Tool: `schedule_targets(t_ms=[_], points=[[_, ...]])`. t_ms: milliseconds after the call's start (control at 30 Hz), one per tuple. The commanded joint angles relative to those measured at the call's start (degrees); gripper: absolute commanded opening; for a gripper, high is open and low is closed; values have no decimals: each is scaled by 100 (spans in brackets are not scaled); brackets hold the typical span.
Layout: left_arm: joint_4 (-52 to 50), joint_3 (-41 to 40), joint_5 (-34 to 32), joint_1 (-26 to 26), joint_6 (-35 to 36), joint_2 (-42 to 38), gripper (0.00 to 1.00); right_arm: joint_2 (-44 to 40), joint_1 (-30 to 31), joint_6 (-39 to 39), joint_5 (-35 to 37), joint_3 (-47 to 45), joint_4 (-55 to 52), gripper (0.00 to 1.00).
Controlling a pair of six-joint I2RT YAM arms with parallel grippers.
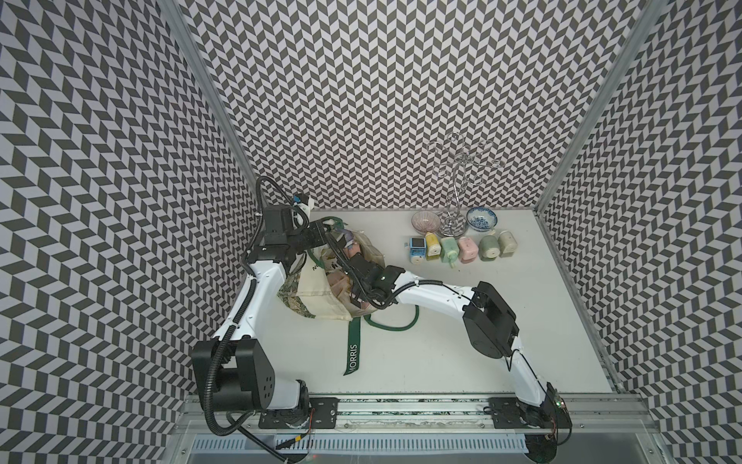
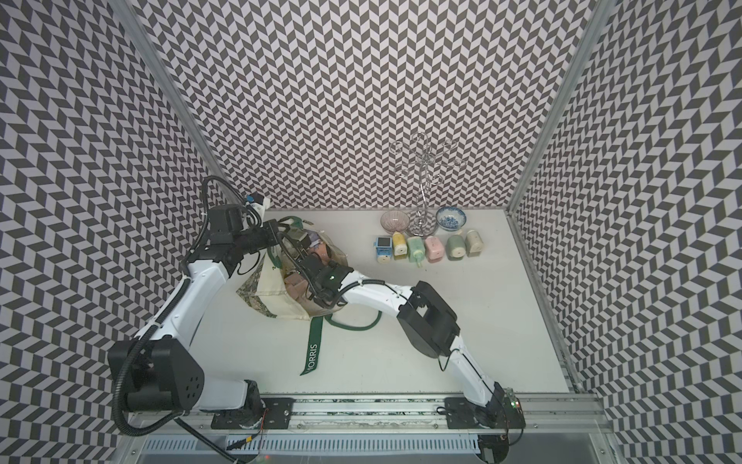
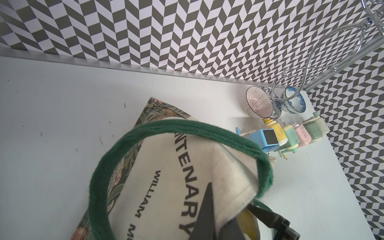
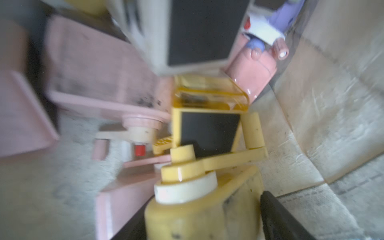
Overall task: Take out the pencil sharpeners from the tote bags
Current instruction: Pick up the pencil sharpener from the canvas bag.
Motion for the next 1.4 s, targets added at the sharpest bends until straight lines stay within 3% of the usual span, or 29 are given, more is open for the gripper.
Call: schedule_targets(t_ms=[0,133,267,400,533,800,933,1133,1367], points=[[315,109,189,-36,48,-268,0,-17,-209,286,-604,136,-219,65],[316,103,189,-31,53,-268,0,-30,-426,462,-944,239,-237,58],[307,102,180,-31,62,-288,0,63,-563,476,-908,357,-325,58],[309,103,180,-36,61,-300,0,136,-575,455,-658,387,-515,67],[309,108,180,-31,55,-304,0,196,-573,428,-479,346,-591,69],[305,107,174,-28,66,-314,0,252,-573,619,-251,609,-883,48],[309,98,163,-31,71,-318,0,127,-578,604,-555,594,-881,39],[309,102,157,-36,66,-312,0,-468,-573,663,-1331,345,-736,34],[308,102,165,-27,71,-322,0,-1821,-573,761,-1906,-710,-317,33]])
